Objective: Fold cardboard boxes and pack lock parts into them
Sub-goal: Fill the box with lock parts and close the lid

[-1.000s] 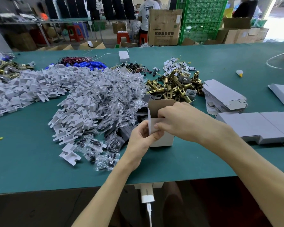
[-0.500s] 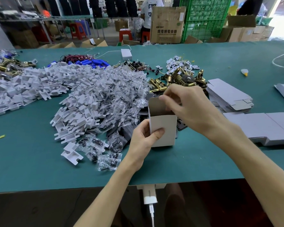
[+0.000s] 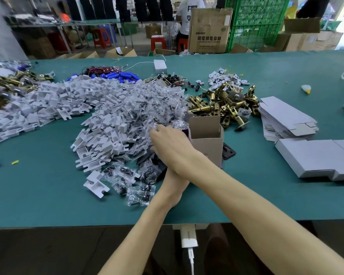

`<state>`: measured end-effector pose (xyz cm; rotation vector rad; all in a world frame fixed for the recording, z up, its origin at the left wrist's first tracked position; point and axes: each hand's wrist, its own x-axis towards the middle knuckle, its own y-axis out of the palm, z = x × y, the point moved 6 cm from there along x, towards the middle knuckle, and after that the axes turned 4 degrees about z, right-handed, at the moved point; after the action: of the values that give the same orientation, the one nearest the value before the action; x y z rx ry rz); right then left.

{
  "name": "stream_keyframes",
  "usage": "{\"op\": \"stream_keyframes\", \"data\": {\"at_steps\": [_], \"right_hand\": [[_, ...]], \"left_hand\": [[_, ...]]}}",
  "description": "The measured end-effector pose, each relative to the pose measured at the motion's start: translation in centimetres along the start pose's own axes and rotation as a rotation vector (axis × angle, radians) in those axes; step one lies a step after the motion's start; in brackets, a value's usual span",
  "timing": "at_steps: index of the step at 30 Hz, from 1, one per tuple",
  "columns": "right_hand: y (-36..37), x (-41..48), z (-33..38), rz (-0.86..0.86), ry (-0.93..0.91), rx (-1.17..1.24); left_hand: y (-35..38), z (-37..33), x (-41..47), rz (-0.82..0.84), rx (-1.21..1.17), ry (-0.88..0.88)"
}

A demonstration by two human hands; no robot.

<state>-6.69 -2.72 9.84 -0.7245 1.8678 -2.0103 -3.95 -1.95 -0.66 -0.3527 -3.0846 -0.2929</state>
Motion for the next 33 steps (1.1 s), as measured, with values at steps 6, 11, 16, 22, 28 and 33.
{"op": "stream_keyframes", "data": {"at_steps": [6,11,16,22,28,33], "right_hand": [[1.3,-0.2,-0.6,0.005,0.032,0.164],[1.3,-1.4,-0.5,0.078,0.039,0.155],[0.7,-1.4,-0.1,0.059,0.047,0.09],[-0.1,-1.9,-0.1,-0.15,0.044,-0.029],[-4.0,-3.4,-0.7,-0.4,0.006,0.069],[-8.0,-5.8,-4.8,-0.459,0.053,0.466]], "left_hand": [[0.0,-0.3,0.0,0.004,-0.014,0.039],[0.1,-0.4,-0.1,0.006,-0.002,0.034],[0.2,-0.5,-0.1,0.012,-0.036,0.025],[0.3,-0.2,-0.1,0.041,-0.034,-0.004],[-0.1,-0.4,0.0,-0.044,0.049,-0.02],[0.2,-1.0,0.4,-0.031,0.049,0.054]]}}
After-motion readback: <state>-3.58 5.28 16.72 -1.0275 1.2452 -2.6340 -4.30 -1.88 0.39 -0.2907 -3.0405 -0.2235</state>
